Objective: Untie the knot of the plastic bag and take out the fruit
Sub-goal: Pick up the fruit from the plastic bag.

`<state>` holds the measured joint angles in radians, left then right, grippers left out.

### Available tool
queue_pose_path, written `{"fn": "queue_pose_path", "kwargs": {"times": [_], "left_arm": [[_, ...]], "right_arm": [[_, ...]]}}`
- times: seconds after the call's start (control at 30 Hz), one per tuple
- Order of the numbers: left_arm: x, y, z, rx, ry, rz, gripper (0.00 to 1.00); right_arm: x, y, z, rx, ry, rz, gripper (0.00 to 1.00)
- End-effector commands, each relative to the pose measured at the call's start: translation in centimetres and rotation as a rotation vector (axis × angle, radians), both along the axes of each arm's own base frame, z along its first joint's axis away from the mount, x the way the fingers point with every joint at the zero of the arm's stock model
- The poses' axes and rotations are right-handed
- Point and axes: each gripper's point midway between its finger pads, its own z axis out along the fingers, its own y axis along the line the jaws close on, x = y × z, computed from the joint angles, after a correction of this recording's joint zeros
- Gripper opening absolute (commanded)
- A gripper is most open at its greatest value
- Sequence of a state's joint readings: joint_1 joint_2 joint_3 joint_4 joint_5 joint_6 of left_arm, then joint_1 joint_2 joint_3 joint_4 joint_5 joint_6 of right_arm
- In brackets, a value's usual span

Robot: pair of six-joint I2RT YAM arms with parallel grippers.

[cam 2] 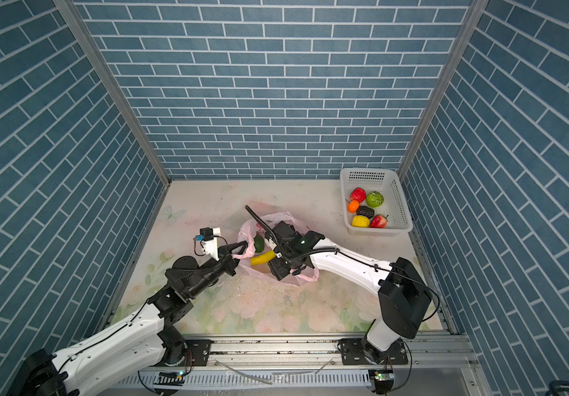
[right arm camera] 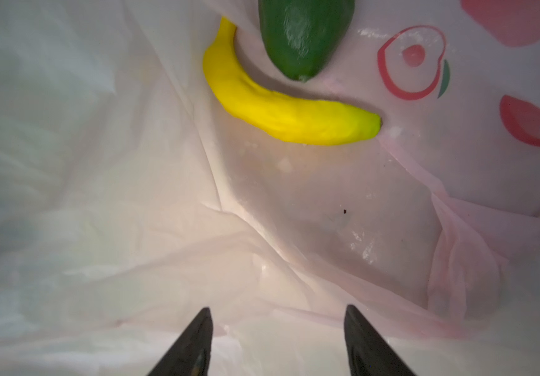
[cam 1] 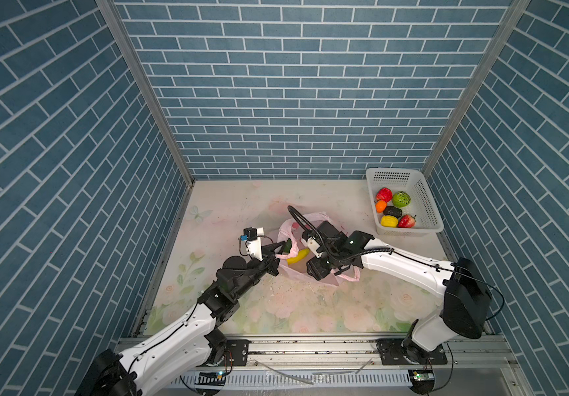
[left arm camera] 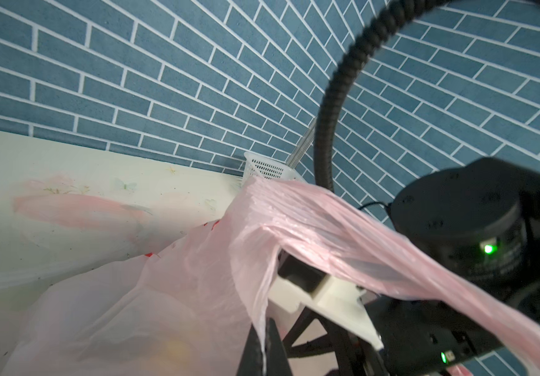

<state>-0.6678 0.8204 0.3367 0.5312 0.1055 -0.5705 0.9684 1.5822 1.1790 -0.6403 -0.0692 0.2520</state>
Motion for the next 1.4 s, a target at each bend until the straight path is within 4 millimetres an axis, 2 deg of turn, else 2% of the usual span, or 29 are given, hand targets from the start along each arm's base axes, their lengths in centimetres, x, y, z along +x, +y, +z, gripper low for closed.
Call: {"fn": "queue_pose_path", "kwargs": {"times": [0.0,0.13,0.2,0.3,0.47,0.6,0.73,0.83,1.1,1.23,1.37], "left_arm": [[0.5,0.5,1.3,-0.053,-0.033,0.025,0.05],[0.5,-0.2,2.0,-0.078,-0.035,-0.006,0.05],[0.3,-0.8,2.0,-0.078,-0.022,-0.043,0.05],[-0.5,-1.3,0.5,-0.042,0.042,-0.096,0.05],[-1.9,0.0,-2.5,0.015,0.112,-0.082,0.05],[-1.9,0.3,-2.8,0.025,0.114,-0.068,0.05],[-1.8,-0.4,-3.4,0.028,0.136,-0.098,0.05],[-2.0,-0.6,-4.2,0.034,0.16,-0.115,0.04],[-2.1,-0.9,-4.6,0.02,0.175,-0.13,0.05],[-2.0,-1.3,-4.6,0.001,0.174,-0.145,0.04],[-1.3,-1.5,-3.9,-0.007,0.145,-0.133,0.05]], "right_arm": [[-1.1,-0.5,-1.5,-0.035,-0.047,0.073,0.63],[-3.4,0.3,-4.5,-0.032,0.07,0.122,0.63],[-3.9,1.0,-5.0,-0.015,0.109,0.142,0.64],[-3.8,2.1,-4.7,0.012,0.128,0.156,0.67],[-2.2,3.9,-3.6,0.087,0.134,0.093,0.72],[-1.0,5.1,-3.4,0.12,0.117,0.075,0.74],[0.3,6.3,-1.8,0.177,0.087,0.042,0.77],[1.8,6.5,-1.2,0.183,0.084,-0.045,0.79],[5.0,6.1,-2.2,0.166,0.197,-0.38,0.79],[6.4,6.3,-2.2,0.137,0.195,-0.481,0.78],[6.6,6.6,-3.0,0.125,0.224,-0.532,0.77]]}}
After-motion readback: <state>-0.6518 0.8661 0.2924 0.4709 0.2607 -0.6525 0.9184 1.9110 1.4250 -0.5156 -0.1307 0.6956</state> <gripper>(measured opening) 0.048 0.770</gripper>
